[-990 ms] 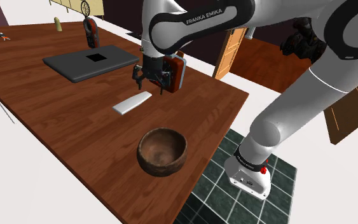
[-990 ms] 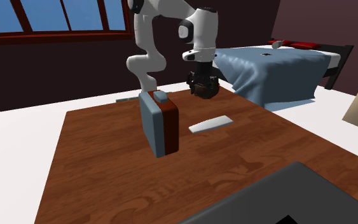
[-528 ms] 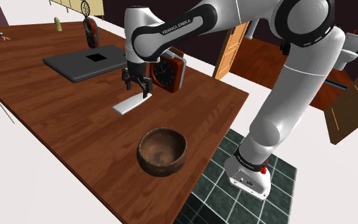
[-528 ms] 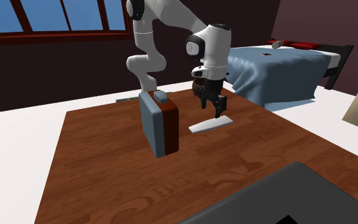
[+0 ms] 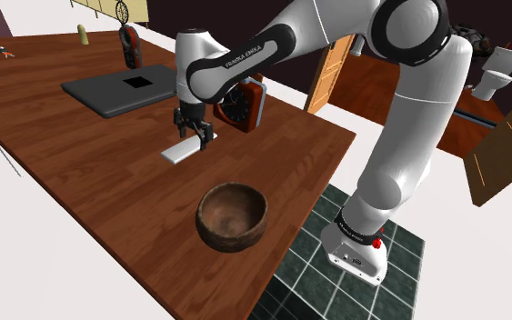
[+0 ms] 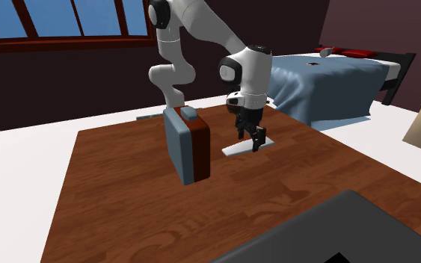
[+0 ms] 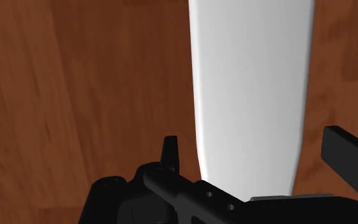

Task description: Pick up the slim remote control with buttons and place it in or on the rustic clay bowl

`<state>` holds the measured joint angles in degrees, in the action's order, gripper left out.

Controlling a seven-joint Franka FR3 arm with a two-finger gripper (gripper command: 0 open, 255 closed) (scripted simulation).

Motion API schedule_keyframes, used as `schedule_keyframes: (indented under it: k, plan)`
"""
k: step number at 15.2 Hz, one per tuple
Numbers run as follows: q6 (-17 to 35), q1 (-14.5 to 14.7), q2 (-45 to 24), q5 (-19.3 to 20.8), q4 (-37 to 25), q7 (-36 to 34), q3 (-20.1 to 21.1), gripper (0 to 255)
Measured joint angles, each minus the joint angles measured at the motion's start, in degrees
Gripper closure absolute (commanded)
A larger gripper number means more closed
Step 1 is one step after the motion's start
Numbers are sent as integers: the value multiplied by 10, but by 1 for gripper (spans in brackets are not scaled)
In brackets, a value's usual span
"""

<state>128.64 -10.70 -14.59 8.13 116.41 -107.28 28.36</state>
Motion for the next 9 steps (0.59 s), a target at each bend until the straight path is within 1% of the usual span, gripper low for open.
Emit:
schedule_keyframes:
  k: [7,8,9]
  plan:
    - [9,1,-8,5,1,-3,-2,0]
    - [9,1,-8,5,1,-3,-2,255]
    - [9,1,-8,5,1,-3,-2,255]
